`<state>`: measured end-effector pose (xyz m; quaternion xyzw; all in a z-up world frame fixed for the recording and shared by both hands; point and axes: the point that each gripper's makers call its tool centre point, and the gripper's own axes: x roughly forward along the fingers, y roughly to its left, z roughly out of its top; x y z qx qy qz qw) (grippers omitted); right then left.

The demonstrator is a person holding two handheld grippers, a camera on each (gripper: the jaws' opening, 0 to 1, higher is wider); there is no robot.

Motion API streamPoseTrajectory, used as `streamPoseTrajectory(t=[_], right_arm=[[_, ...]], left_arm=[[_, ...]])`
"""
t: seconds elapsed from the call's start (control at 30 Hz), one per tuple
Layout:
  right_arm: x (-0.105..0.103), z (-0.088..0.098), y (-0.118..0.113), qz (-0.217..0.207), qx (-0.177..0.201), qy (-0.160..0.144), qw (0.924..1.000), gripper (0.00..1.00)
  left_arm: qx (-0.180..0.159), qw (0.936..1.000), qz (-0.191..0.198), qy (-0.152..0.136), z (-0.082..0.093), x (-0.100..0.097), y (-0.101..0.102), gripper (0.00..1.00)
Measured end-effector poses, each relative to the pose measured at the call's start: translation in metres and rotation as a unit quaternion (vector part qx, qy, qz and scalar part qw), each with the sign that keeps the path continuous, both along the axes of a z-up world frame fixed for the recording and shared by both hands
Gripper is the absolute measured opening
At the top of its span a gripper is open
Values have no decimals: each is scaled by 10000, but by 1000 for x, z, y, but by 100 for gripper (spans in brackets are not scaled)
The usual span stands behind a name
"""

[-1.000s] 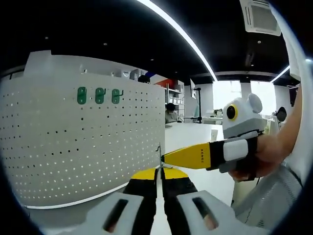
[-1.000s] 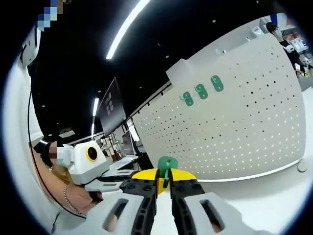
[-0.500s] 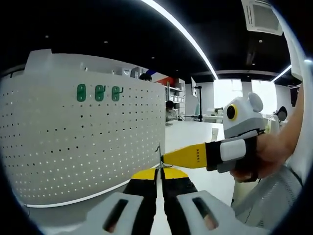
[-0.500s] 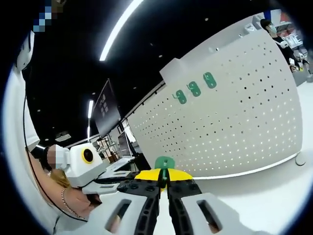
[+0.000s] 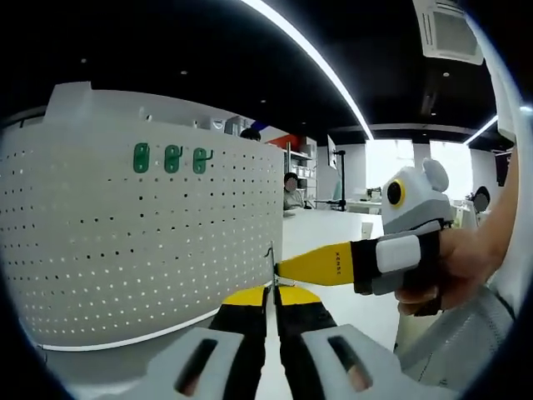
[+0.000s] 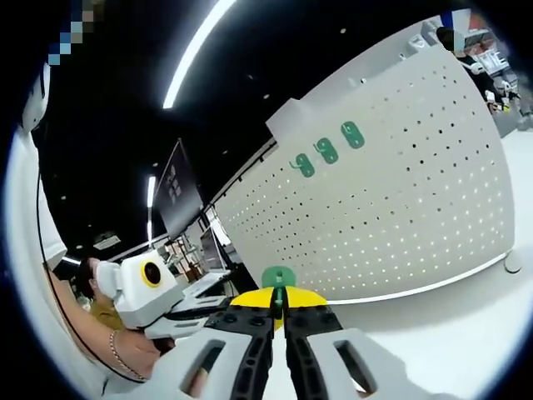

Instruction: Insert the hook assembly into the mounting plate slot until the hook locks in place.

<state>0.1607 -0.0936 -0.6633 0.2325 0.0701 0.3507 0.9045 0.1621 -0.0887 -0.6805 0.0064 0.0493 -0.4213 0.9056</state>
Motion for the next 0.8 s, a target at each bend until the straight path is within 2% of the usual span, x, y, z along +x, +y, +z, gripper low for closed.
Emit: streamPoseTrajectory(t=[0.1,0.17,0.27,0.47,0.57,0.6,0.67,0.7,0.8], right_arm=[[0,2,1,49,72,27,10000,0],[-1,3,2,66,143,62,9999,0],[-1,3,5,115,149,68,9998,0],[-1,3,5,88,153,77,9998,0],[-1,3,5,71,73,51,9999,0],[-1,3,5,50,0,20,10000,0],[-2,2,5,40,-449,-152,9989,0],[0,-1,3,-75,-928,-304,9952,0],[1,-2,5,-157,-1563,-551,9860,0]], left_arm=[[36,10000,-13,-38,0,0,0,5],[107,9999,-29,66,-5,0,1,8],[57,9999,-10,118,-7,0,1,20],[84,9994,169,306,-14,7,6,56],[71,9987,280,425,-19,10,10,70],[81,9985,293,456,-20,10,11,70],[101,9983,305,483,-22,10,12,70],[96,9983,303,485,-21,9,12,70],[130,9984,301,464,-22,9,12,69]])
